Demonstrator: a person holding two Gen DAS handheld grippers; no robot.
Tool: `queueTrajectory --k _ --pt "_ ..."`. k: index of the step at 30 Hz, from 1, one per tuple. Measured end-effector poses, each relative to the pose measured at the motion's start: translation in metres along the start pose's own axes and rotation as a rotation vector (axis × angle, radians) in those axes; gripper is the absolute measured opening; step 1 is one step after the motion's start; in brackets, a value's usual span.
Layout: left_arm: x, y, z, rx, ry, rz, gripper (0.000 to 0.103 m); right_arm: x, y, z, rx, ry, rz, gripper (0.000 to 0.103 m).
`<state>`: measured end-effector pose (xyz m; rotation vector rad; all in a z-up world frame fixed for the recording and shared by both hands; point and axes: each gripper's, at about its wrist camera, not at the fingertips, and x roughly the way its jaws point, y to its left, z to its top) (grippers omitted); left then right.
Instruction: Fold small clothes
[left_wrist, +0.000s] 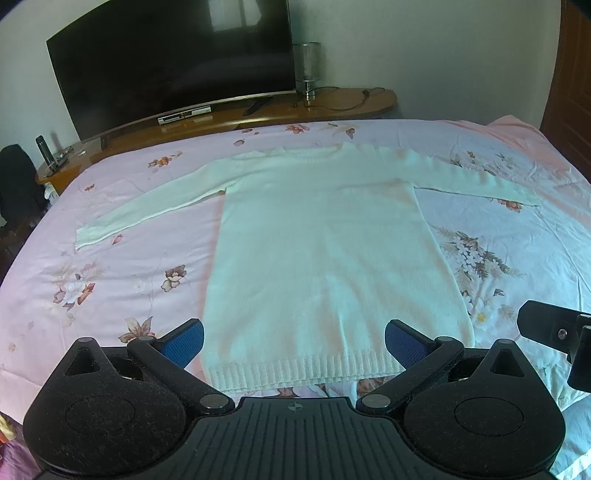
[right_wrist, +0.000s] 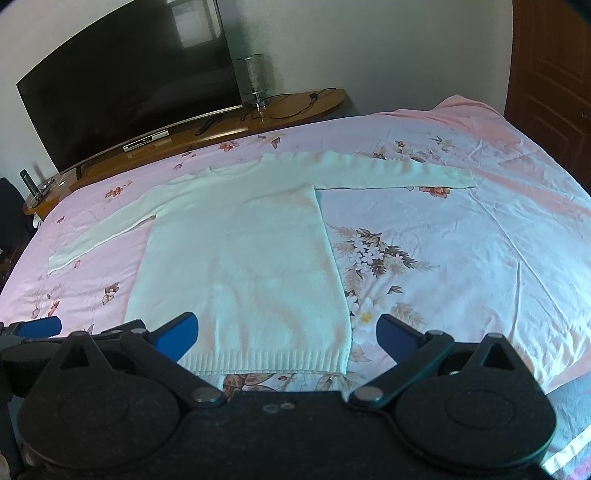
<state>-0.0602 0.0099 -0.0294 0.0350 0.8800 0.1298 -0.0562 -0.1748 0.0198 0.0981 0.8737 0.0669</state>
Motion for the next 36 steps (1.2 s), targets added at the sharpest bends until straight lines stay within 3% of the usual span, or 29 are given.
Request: queueTrajectory --k 23,36 --pt "0.015 -0.006 0.012 -0.006 0.021 -0.002 0.103 0.008 -0.009 0.004 0.019 0.001 0.001 0.103" --pt "0.076 -0.017 0.058 -0.028 0.043 0.03 0.103 0.055 -0.047 0.04 0.093 -0.036 -0.021 0.103"
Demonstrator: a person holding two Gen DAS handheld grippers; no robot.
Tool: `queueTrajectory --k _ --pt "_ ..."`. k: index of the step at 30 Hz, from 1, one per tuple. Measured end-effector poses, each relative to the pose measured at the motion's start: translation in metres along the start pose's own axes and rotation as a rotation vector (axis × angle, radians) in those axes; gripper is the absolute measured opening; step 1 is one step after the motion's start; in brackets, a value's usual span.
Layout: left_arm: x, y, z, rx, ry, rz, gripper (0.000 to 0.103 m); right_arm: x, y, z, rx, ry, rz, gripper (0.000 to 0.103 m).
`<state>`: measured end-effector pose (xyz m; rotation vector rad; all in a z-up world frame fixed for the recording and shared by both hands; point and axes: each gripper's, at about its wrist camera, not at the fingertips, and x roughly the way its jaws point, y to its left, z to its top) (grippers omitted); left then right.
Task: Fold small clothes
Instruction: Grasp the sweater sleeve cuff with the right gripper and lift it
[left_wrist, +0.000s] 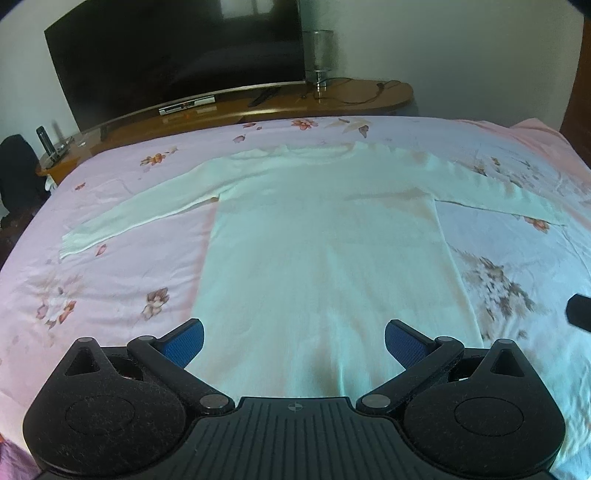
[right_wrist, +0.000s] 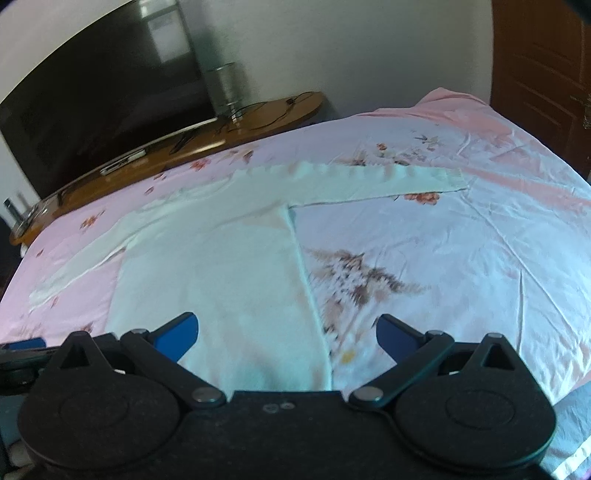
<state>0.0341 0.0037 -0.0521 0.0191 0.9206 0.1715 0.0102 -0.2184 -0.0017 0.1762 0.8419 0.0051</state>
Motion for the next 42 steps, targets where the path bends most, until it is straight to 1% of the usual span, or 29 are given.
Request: queueTrajectory --k 5,7,9,12,15,16,18,20,21,23,26,28,31,36,37,42 --pt "0.033 -0.018 0.021 0.024 0.01 -0.011 0.103 0.035 -0.026 0.022 0.037 -0.043 -0.039 0.103" --pt "0.05 -0.026 0.032 0.032 0.021 -0.013 0.103 0.052 -0.037 0.031 0.047 -0.043 -0.047 0.103" --pt "0.066 -0.031 0.042 0.028 0.021 -0.031 0.103 0.07 -0.048 0.041 0.056 -0.046 -0.054 0.103" --pt "0.092 -0.04 0.058 0.029 0.03 -0.039 0.103 0.098 -0.063 0.057 0.056 -0.057 -0.083 0.098" --pt "0.119 -0.048 0.072 0.037 0.045 -0.048 0.103 0.132 -0.081 0.071 0.077 -0.044 -0.093 0.086" --pt "0.129 -0.052 0.078 0.042 0.049 -0.057 0.103 0.141 -0.086 0.074 0.093 -0.036 -0.092 0.079" --pt "0.146 -0.061 0.087 0.055 0.046 -0.061 0.103 0.164 -0.101 0.082 0.134 -0.02 -0.085 0.078" --pt "0.161 -0.069 0.096 0.066 0.036 -0.055 0.103 0.183 -0.115 0.088 0.176 -0.006 -0.09 0.07" --pt "0.169 -0.073 0.102 0.067 0.033 -0.055 0.103 0.192 -0.123 0.091 0.193 0.002 -0.098 0.068" --pt "0.183 -0.082 0.112 0.061 0.031 -0.066 0.103 0.209 -0.139 0.097 0.233 0.014 -0.111 0.06" --pt "0.202 -0.09 0.126 0.042 0.038 -0.079 0.103 0.231 -0.165 0.107 0.296 0.02 -0.142 0.053" --pt "0.215 -0.097 0.134 0.033 0.039 -0.08 0.103 0.243 -0.18 0.112 0.325 0.019 -0.165 0.051" --pt "0.233 -0.105 0.146 0.03 0.045 -0.071 0.103 0.26 -0.2 0.121 0.358 0.02 -0.206 0.051" --pt "0.258 -0.11 0.165 0.014 0.037 -0.056 0.103 0.284 -0.231 0.131 0.443 0.027 -0.228 0.051" --pt "0.263 -0.11 0.168 0.012 0.04 -0.057 0.103 0.29 -0.237 0.133 0.465 0.025 -0.231 0.049" --pt "0.284 -0.104 0.174 -0.001 0.047 -0.048 0.103 0.305 -0.26 0.146 0.554 -0.039 -0.242 0.046"
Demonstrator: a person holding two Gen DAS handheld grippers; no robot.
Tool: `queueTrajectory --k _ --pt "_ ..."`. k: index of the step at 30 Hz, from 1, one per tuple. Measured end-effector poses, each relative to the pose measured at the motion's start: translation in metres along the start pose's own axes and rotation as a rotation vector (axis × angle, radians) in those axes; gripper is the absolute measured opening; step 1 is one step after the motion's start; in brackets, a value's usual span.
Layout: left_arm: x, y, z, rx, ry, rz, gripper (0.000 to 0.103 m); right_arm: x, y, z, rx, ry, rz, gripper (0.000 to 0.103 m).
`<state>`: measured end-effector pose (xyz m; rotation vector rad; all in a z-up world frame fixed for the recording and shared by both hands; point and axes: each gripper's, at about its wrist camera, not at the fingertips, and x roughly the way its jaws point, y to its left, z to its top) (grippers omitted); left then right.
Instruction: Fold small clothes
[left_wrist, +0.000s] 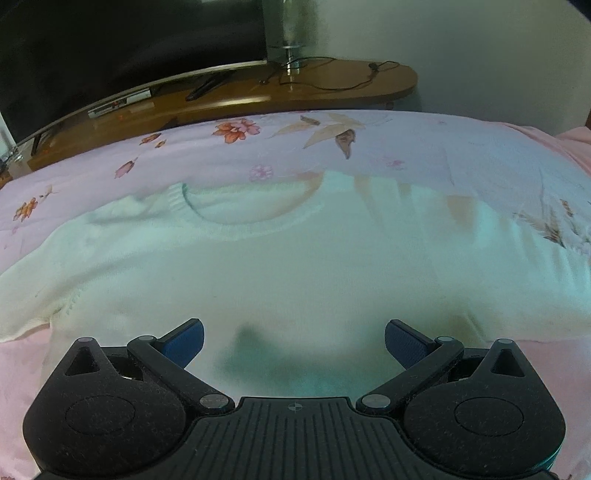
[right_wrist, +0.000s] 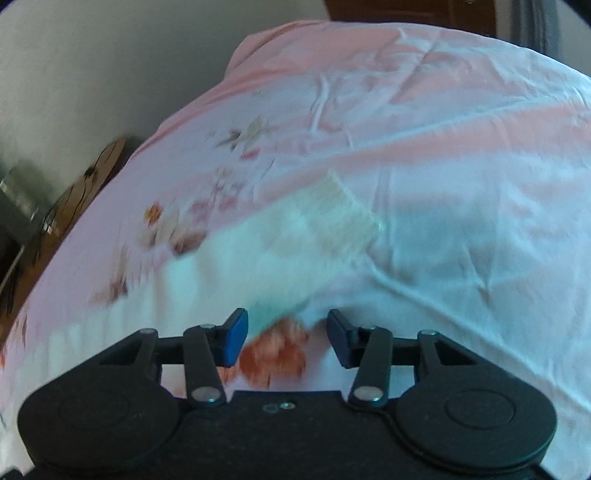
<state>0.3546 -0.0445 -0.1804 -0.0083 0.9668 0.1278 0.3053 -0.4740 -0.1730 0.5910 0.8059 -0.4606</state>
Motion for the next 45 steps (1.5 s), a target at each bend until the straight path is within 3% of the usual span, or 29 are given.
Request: queueTrajectory --k 3,5,6,12,19,23,26,28,29,31,34,36,41,42,43,45 --pt "0.006 0.011 0.0 -0.027 0.003 -0.007 0.103 0.009 -0.006 0.011 0.07 -0.031 -0.004 0.034" --pt "0.006 0.018 -0.001 -0.041 -0.008 -0.013 0.103 0.012 -0.009 0.015 0.087 -0.051 0.003 0.011" --pt "0.006 0.022 0.0 -0.044 -0.009 -0.014 0.103 0.013 -0.01 0.016 0.097 -0.055 0.02 0.006" --pt "0.0 0.055 0.0 -0.084 -0.013 -0.001 0.103 -0.006 0.025 0.009 -0.029 -0.144 0.11 0.005" --pt "-0.019 0.115 -0.009 -0.161 -0.023 0.049 0.103 -0.046 0.149 -0.032 -0.284 -0.122 0.416 0.005" --pt "-0.031 0.163 -0.017 -0.252 -0.027 0.083 0.103 -0.062 0.24 -0.091 -0.434 -0.026 0.619 0.005" --pt "-0.035 0.198 -0.025 -0.309 -0.029 0.105 0.103 -0.054 0.293 -0.146 -0.509 0.118 0.733 0.005" --pt "-0.035 0.213 -0.03 -0.331 -0.023 0.11 0.103 -0.042 0.317 -0.182 -0.553 0.234 0.775 0.014" --pt "-0.034 0.218 -0.033 -0.344 -0.019 0.104 0.103 -0.034 0.328 -0.202 -0.588 0.29 0.773 0.029" --pt "-0.03 0.225 -0.036 -0.37 -0.001 0.068 0.103 -0.026 0.336 -0.226 -0.627 0.344 0.742 0.048" --pt "-0.018 0.221 -0.037 -0.368 0.026 -0.01 0.103 -0.026 0.332 -0.238 -0.632 0.398 0.736 0.05" --pt "-0.008 0.213 -0.035 -0.372 0.05 -0.07 0.103 -0.038 0.319 -0.226 -0.628 0.359 0.748 0.049" --pt "0.013 0.197 -0.038 -0.484 0.124 -0.269 0.103 -0.064 0.277 -0.194 -0.641 0.213 0.661 0.063" --pt "0.02 0.194 -0.038 -0.513 0.145 -0.306 0.09 -0.065 0.265 -0.19 -0.643 0.196 0.64 0.063" --pt "0.026 0.193 -0.039 -0.541 0.165 -0.339 0.07 -0.068 0.256 -0.185 -0.641 0.181 0.621 0.063" --pt "0.043 0.19 -0.043 -0.618 0.242 -0.417 0.065 -0.069 0.241 -0.179 -0.624 0.17 0.594 0.063"
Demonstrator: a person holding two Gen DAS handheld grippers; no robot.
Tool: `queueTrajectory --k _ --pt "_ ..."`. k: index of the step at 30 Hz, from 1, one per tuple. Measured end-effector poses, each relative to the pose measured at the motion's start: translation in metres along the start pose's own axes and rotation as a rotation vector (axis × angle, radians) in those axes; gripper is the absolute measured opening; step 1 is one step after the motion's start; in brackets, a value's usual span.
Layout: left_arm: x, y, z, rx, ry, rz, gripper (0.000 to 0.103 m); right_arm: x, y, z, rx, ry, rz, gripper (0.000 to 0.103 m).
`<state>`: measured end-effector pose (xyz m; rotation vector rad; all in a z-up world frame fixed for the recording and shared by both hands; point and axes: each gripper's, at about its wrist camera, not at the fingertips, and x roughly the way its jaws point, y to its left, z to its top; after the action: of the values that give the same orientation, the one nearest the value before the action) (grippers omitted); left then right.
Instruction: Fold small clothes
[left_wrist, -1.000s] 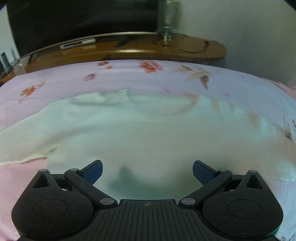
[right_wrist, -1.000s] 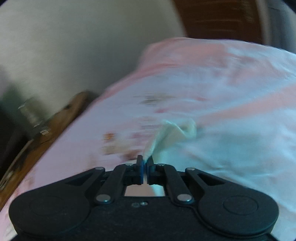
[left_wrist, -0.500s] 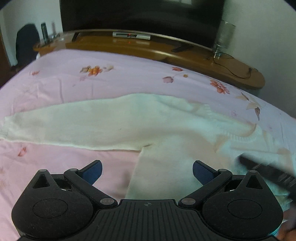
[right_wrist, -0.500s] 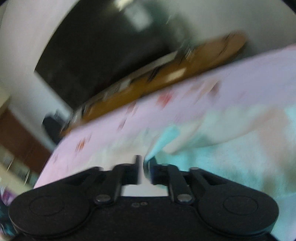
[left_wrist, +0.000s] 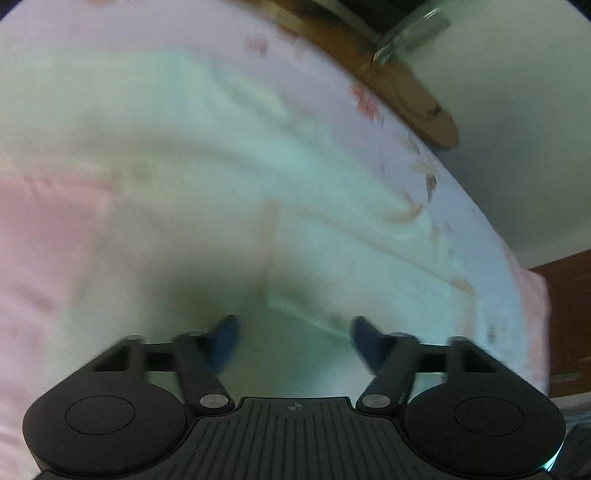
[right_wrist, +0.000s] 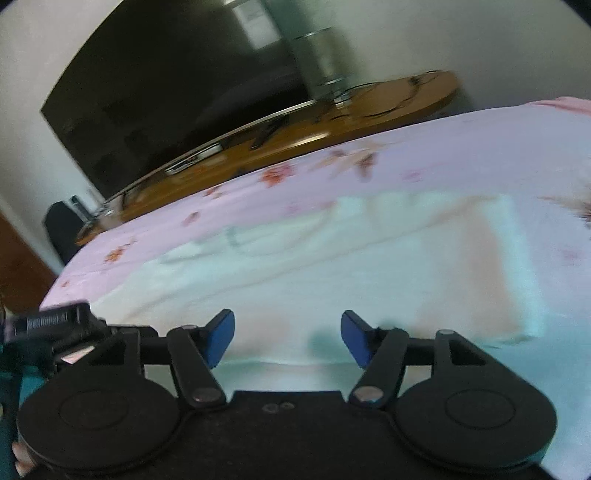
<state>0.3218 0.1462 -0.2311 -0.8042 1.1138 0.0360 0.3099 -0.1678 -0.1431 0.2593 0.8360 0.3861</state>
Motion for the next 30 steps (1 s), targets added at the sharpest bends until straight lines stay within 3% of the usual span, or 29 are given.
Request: queueTrajectory --k 5,11,13,16,26,30 --pt "0.015 0.004 -0.004 -0.1 -0.032 -0.08 0.065 -0.014 -0.024 -0.01 0.042 -0.009 -0.056 0.063" --pt "0.026 -0.006 -0.002 -0.102 -0.112 -0.099 0.063 -0.014 -0.033 -0.025 0.017 -0.047 -0.181 0.063" --pt "0.026 -0.008 -0.002 -0.091 -0.136 -0.103 0.032 -0.013 -0.035 -0.027 -0.01 -0.052 -0.231 0.063" --pt "0.029 -0.007 -0.001 -0.09 -0.143 -0.082 0.007 -0.007 -0.039 -0.03 -0.034 -0.043 -0.297 0.063" --pt "-0.027 -0.013 0.025 -0.034 -0.402 -0.129 0.004 0.012 -0.043 -0.026 -0.034 -0.034 -0.353 0.062" --pt "-0.052 0.003 0.049 -0.041 -0.487 -0.094 0.004 0.019 -0.041 -0.026 -0.04 -0.024 -0.347 0.061"
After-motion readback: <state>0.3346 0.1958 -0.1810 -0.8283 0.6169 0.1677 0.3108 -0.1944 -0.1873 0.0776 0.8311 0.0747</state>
